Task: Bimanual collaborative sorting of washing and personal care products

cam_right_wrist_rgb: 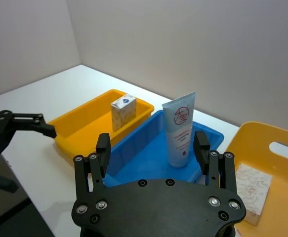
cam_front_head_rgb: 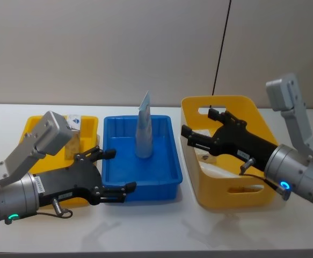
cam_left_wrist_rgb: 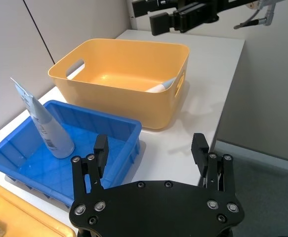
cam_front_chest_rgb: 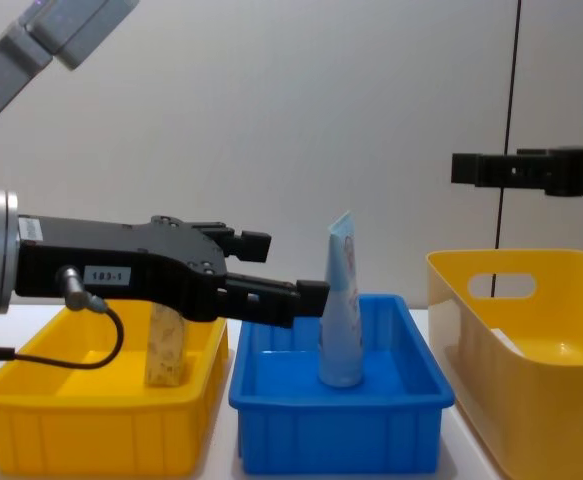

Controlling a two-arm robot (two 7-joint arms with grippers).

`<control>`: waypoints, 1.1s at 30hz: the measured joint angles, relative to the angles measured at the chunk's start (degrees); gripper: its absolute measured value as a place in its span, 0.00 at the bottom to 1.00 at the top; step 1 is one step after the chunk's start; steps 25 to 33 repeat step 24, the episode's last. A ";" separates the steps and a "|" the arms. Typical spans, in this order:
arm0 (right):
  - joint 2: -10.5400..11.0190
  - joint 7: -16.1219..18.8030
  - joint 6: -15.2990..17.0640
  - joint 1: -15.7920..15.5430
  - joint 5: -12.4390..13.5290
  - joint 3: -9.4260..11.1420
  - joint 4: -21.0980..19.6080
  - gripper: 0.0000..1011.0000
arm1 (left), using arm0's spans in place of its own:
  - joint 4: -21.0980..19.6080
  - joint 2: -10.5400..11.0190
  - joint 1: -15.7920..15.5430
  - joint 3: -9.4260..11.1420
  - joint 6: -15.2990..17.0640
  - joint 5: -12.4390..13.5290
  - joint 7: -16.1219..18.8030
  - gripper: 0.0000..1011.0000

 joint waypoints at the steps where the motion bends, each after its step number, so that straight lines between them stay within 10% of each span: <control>1: 0.06 0.14 -0.02 -0.16 0.12 -0.03 -0.14 0.99 | 0.00 0.00 0.00 0.00 0.00 0.00 0.00 0.99; 33: 1.05 1.17 -0.61 -2.22 1.33 -0.51 -1.62 0.99 | 0.00 0.00 0.00 0.00 0.00 -0.01 0.00 0.99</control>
